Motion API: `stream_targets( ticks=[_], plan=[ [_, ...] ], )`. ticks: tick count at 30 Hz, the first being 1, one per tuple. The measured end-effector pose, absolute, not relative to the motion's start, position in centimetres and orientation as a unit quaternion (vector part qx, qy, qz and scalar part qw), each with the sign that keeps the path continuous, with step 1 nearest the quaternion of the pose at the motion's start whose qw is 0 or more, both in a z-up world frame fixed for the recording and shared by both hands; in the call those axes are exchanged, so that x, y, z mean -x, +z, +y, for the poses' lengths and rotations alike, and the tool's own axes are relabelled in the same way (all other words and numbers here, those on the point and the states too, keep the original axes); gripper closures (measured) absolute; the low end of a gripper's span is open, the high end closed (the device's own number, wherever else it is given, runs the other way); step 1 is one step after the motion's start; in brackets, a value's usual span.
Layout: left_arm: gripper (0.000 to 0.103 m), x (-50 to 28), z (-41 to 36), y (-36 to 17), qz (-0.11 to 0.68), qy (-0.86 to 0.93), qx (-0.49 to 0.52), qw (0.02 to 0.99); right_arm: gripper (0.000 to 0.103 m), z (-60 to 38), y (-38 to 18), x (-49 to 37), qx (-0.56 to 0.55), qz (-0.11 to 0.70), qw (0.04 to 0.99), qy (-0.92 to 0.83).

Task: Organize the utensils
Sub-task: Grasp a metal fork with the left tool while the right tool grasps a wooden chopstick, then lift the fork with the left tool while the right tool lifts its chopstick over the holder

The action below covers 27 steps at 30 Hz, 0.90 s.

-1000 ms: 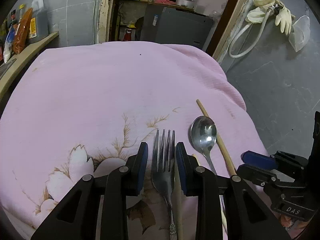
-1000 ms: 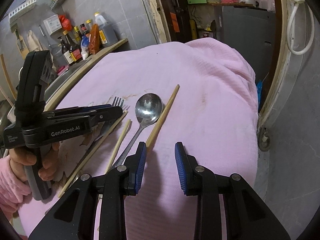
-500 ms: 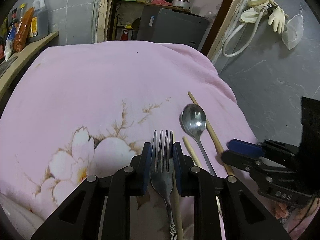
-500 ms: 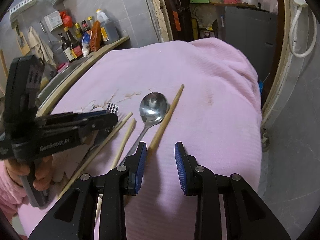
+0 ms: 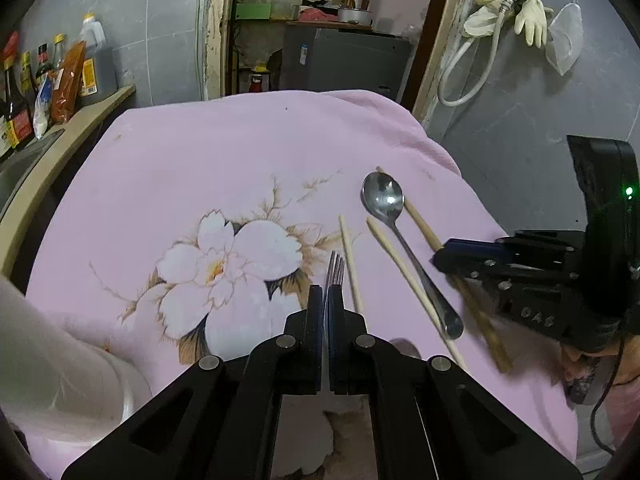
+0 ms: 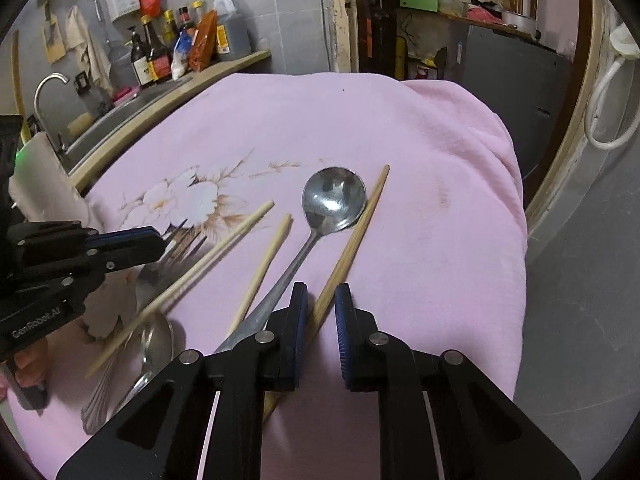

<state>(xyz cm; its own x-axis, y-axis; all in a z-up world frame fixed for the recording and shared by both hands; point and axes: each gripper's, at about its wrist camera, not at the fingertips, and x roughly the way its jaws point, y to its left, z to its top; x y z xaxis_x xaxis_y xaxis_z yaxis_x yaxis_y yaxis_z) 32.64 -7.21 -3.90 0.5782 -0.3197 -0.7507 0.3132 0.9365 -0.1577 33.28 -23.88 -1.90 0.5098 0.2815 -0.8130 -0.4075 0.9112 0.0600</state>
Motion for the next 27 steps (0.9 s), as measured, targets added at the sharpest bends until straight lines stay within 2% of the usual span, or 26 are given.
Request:
stream_targets(
  ticks=[8, 16, 17, 19, 20, 25, 27],
  plan=[
    [0.103, -33.0, -5.6, -4.1, 0.434, -0.194, 0.032, 0.879, 0.093, -24.9, -1.2, -31.5, 0.072, 0.479, 0.855, 0.186],
    [0.102, -33.0, -4.9, -4.6, 0.453, -0.197, 0.039, 0.868, 0.089, -24.2, -1.6, -34.7, 0.050, 0.499, 0.849, 0.167],
    [0.099, -32.9, -4.7, -4.6, 0.454, -0.198, 0.039, 0.868, 0.088, -24.3, -1.7, -34.9, 0.045, 0.498, 0.849, 0.168],
    [0.084, -32.8, -4.4, -4.7, 0.456, -0.196, 0.041, 0.867, 0.087, -24.4, -1.8, -34.9, 0.039, 0.496, 0.851, 0.170],
    [0.073, -32.8, -4.4, -4.8, 0.456, -0.203, 0.047, 0.865, 0.086, -24.5, -1.8, -35.0, 0.036, 0.495, 0.851, 0.172],
    [0.071, -33.5, -5.2, -4.8, 0.458, -0.199, 0.041, 0.865, 0.086, -24.7, -1.9, -34.7, 0.033, 0.490, 0.852, 0.181],
    [0.074, -33.8, -5.2, -4.9, 0.461, -0.197, 0.042, 0.864, 0.086, -24.9, -1.9, -34.7, 0.030, 0.488, 0.852, 0.186]
  ],
)
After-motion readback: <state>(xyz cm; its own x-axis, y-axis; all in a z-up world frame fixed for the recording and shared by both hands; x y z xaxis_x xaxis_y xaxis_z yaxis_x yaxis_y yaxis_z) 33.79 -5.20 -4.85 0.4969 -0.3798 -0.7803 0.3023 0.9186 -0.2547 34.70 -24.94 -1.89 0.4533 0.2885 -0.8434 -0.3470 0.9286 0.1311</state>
